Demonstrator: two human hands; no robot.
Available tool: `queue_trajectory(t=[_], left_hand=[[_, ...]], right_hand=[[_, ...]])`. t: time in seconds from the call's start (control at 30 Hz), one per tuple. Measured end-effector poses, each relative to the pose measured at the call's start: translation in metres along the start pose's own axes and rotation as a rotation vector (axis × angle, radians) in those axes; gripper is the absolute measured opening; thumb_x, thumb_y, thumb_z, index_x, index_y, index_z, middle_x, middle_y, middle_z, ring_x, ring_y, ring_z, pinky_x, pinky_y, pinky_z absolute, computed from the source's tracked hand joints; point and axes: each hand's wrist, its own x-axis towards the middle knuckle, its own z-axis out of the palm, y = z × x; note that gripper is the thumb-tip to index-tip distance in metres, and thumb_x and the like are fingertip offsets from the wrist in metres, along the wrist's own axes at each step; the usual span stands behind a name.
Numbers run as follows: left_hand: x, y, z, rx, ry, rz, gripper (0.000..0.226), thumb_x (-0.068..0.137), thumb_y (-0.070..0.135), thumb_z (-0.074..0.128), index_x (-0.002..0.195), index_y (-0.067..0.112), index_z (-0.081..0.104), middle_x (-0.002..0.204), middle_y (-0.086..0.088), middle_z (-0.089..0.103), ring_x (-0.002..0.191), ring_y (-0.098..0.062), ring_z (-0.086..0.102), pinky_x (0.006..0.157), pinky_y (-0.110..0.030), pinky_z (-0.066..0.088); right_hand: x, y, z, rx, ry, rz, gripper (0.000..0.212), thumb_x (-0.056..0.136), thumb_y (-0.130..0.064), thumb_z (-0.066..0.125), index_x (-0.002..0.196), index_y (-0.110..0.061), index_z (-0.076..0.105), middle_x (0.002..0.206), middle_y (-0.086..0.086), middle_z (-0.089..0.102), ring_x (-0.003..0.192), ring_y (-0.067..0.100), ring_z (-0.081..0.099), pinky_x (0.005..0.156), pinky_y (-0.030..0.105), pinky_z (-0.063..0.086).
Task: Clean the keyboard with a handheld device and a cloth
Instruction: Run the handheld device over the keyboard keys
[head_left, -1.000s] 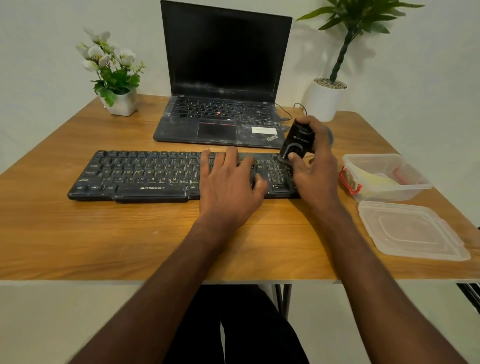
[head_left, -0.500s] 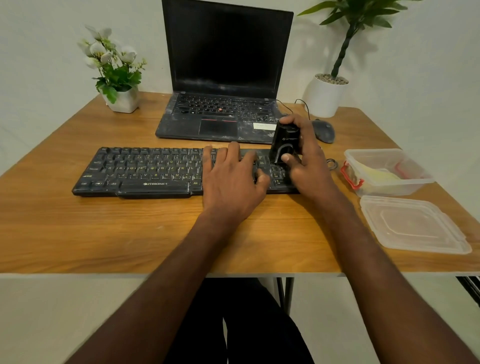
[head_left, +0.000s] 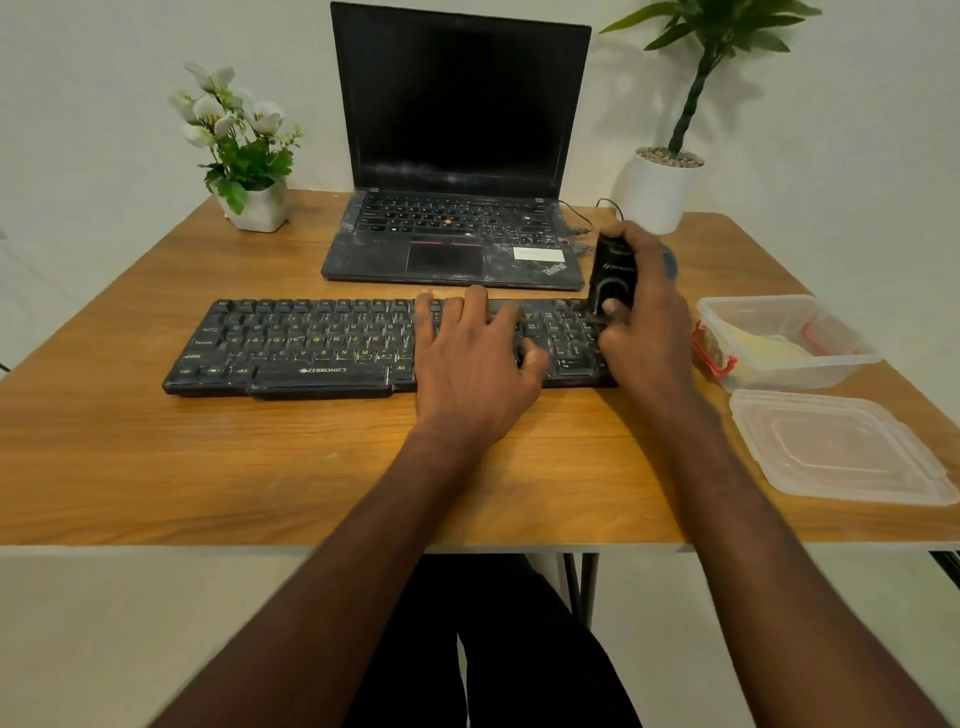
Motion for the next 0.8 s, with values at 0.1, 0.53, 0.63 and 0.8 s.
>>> queue_trajectory(t=[0.1,0.53,0.63,0.8], left_hand=[[0.000,0.000,0.001,-0.002,0.003,0.004,0.043,0.102,0.054,0.043,0.132,0.030,0.062,0.131,-0.003,0.054,0.130,-0.024,0.052,0.131,-0.058,0.006],[0.000,-0.002,0.000,0.008,0.039,-0.056,0.040,0.097,0.049,0.047,0.124,0.026,0.066,0.126,-0.004,0.056,0.127,-0.026,0.054,0.132,-0.056,0.005],[0.001,-0.003,0.000,0.010,0.027,-0.053,0.039,0.098,0.050,0.046,0.124,0.027,0.065,0.127,-0.004,0.056,0.127,-0.025,0.054,0.132,-0.056,0.003],[0.000,-0.002,0.002,0.003,0.038,-0.046,0.038,0.098,0.049,0.047,0.123,0.026,0.065,0.126,-0.004,0.056,0.126,-0.025,0.055,0.132,-0.056,0.004]], right_hand=[[-0.002,-0.006,0.002,0.181,0.046,-0.010,0.077,0.091,-0.001,0.068,0.146,-0.045,0.038,0.137,-0.005,0.053,0.115,0.009,0.062,0.081,0.022,0.060],[-0.008,0.000,-0.001,0.185,-0.173,-0.032,0.080,0.089,0.015,0.053,0.144,-0.042,0.038,0.135,-0.006,0.052,0.111,0.008,0.062,0.077,0.027,0.060],[-0.005,0.004,-0.001,0.068,-0.060,0.008,0.087,0.082,0.016,0.055,0.143,-0.043,0.039,0.128,-0.006,0.057,0.104,0.016,0.065,0.073,0.037,0.061],[-0.005,-0.001,0.000,0.142,-0.028,-0.016,0.077,0.090,0.012,0.057,0.143,-0.040,0.038,0.129,-0.009,0.055,0.102,0.001,0.063,0.074,0.024,0.060]])
